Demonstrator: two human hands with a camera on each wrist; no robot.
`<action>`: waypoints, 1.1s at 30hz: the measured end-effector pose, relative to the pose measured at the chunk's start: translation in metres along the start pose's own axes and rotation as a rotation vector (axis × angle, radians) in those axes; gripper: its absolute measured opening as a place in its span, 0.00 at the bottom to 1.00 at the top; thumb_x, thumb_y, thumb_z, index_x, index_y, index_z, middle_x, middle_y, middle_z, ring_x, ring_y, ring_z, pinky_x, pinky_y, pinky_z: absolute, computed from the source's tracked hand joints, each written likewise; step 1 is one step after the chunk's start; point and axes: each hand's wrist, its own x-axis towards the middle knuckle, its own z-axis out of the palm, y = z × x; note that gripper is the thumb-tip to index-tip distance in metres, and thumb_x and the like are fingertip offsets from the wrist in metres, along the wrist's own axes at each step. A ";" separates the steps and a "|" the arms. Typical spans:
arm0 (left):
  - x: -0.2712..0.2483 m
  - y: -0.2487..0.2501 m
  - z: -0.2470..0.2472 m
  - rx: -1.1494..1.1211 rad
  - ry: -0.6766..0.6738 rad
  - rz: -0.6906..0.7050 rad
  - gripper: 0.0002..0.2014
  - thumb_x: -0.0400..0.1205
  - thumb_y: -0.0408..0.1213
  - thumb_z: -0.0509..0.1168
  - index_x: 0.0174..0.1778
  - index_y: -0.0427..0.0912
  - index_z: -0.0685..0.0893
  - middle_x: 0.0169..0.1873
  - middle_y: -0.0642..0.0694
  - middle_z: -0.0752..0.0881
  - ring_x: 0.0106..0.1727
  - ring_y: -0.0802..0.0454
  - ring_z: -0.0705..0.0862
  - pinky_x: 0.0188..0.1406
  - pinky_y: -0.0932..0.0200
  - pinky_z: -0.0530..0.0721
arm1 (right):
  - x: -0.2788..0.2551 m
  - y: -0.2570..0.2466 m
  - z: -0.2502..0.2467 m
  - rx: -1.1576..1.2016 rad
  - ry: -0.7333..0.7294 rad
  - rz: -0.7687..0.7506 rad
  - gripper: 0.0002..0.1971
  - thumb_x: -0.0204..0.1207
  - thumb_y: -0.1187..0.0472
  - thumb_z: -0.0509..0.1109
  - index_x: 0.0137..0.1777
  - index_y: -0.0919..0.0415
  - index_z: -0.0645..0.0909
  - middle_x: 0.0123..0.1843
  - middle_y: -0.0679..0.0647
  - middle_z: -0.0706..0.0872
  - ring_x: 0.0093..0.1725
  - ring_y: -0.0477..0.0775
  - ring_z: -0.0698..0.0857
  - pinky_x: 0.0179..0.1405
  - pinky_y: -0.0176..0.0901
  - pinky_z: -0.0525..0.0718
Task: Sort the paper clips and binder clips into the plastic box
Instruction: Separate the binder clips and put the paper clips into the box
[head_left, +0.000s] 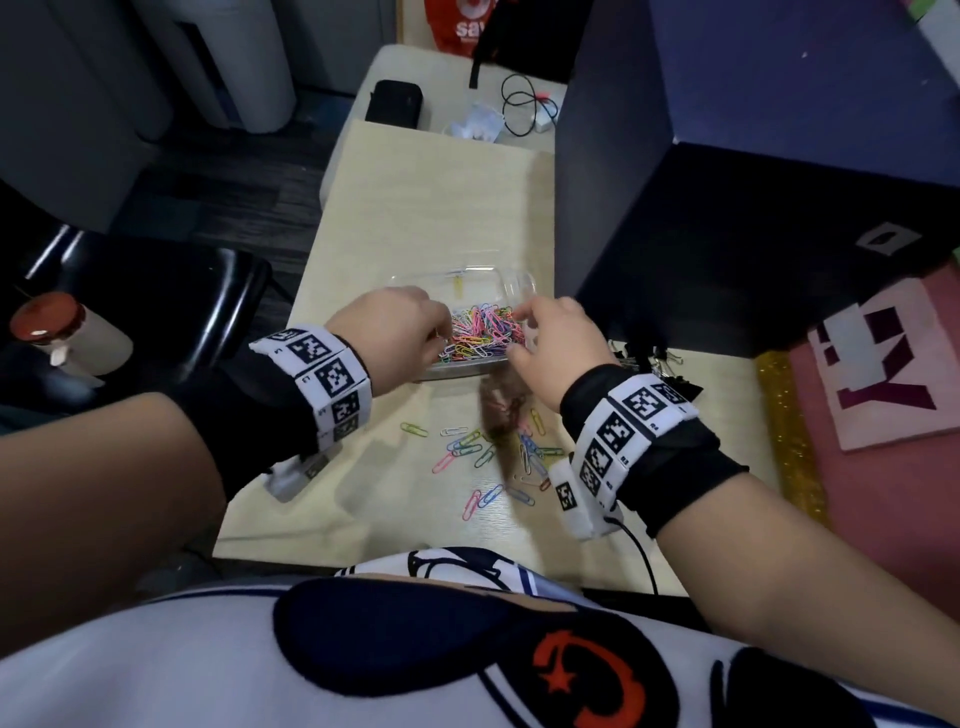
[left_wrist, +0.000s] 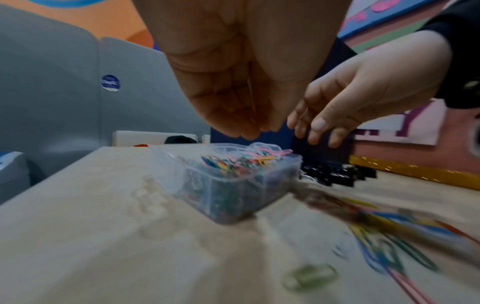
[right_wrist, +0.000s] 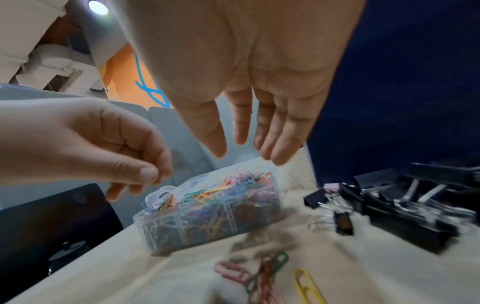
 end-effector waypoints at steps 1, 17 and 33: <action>-0.004 0.002 0.004 0.019 -0.045 0.036 0.10 0.81 0.40 0.62 0.53 0.46 0.85 0.50 0.43 0.85 0.54 0.41 0.84 0.53 0.50 0.82 | -0.004 0.003 -0.001 -0.026 -0.036 0.032 0.19 0.77 0.57 0.69 0.67 0.54 0.74 0.67 0.57 0.76 0.59 0.57 0.80 0.59 0.43 0.75; -0.029 0.037 0.057 0.194 -0.483 0.125 0.24 0.77 0.58 0.64 0.58 0.42 0.76 0.52 0.42 0.79 0.54 0.41 0.81 0.49 0.50 0.80 | -0.036 0.022 0.048 -0.107 -0.334 0.160 0.26 0.73 0.66 0.70 0.69 0.61 0.66 0.69 0.61 0.71 0.64 0.62 0.79 0.61 0.51 0.79; -0.019 0.034 0.062 0.254 -0.451 0.047 0.07 0.82 0.32 0.58 0.52 0.40 0.79 0.50 0.41 0.81 0.51 0.39 0.83 0.43 0.51 0.79 | -0.033 0.030 0.059 -0.168 -0.277 -0.134 0.16 0.77 0.68 0.63 0.64 0.56 0.77 0.60 0.59 0.73 0.56 0.64 0.80 0.55 0.48 0.79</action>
